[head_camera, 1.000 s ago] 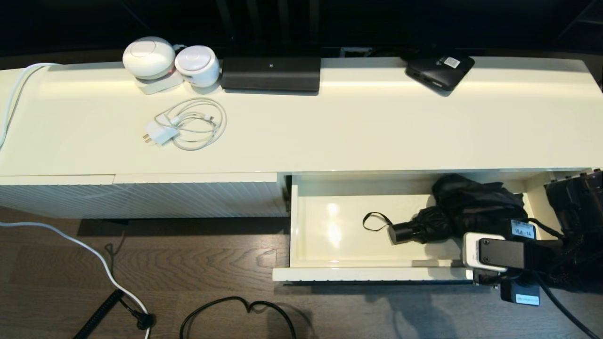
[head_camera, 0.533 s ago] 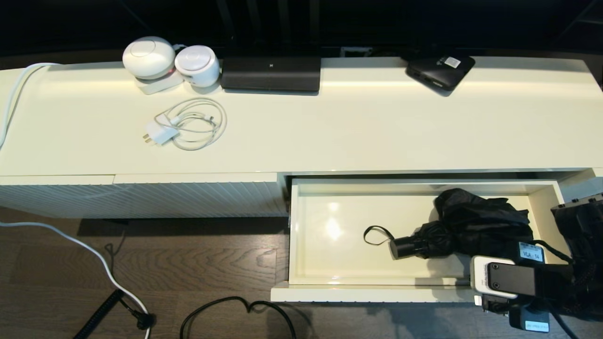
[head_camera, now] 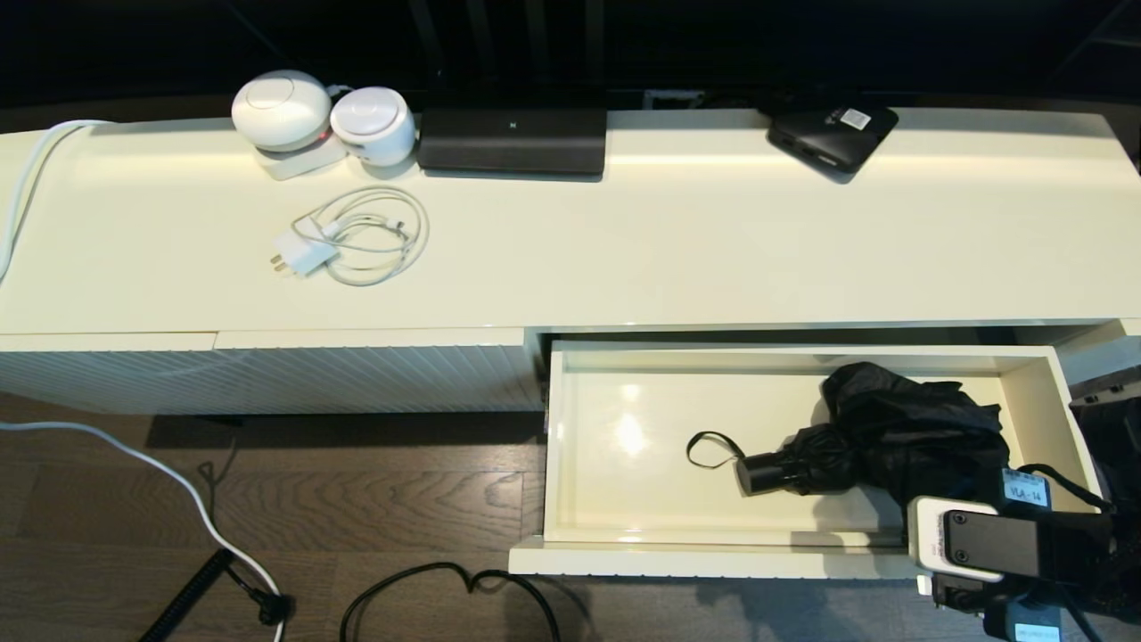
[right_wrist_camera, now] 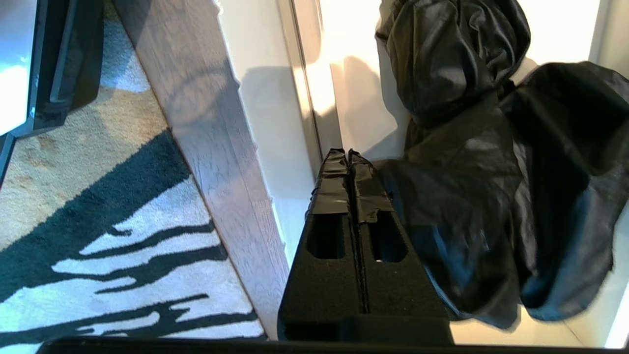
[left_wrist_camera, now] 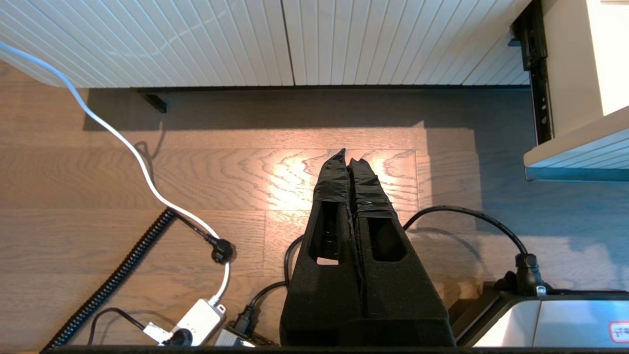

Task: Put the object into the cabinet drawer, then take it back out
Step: Open the drawer

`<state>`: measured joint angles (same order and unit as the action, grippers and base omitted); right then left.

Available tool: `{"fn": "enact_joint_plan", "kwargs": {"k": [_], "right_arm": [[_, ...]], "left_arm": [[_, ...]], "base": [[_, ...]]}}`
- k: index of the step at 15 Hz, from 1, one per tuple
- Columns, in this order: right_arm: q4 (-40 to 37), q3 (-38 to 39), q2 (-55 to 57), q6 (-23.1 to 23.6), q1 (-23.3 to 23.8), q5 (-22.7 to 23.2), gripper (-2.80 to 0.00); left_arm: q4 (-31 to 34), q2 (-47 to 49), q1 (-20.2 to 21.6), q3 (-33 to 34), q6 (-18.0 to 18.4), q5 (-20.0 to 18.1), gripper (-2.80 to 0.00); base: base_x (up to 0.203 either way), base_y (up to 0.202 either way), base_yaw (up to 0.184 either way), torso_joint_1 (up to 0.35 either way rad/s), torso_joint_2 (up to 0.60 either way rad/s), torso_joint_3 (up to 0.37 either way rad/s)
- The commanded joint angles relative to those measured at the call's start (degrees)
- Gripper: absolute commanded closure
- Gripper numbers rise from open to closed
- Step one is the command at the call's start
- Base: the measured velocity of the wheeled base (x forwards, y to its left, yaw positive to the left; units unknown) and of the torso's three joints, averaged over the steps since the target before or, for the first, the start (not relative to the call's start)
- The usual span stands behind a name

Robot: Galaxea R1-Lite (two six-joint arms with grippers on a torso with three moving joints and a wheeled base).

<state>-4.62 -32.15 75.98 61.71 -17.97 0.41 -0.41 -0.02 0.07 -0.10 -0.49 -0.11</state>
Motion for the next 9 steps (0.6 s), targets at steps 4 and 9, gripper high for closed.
{"fn": "enact_joint_plan", "kwargs": {"k": [4,9], "right_arm": [[1.5,-3.3,-1.7,0.3,0.1,-2.6,0.0],[9.4,-3.3,-0.8,0.7,0.0,-2.9,0.0]], "left_arm": [[0.0,-0.1,0.0,0.0,0.0,0.0,0.0],[0.0,-0.1,0.0,0.0,0.0,0.0,0.0]], "base": [[0.0,0.0,0.0,0.0,0.0,0.0],[0.0,0.0,0.0,0.0,0.0,0.0]]}}
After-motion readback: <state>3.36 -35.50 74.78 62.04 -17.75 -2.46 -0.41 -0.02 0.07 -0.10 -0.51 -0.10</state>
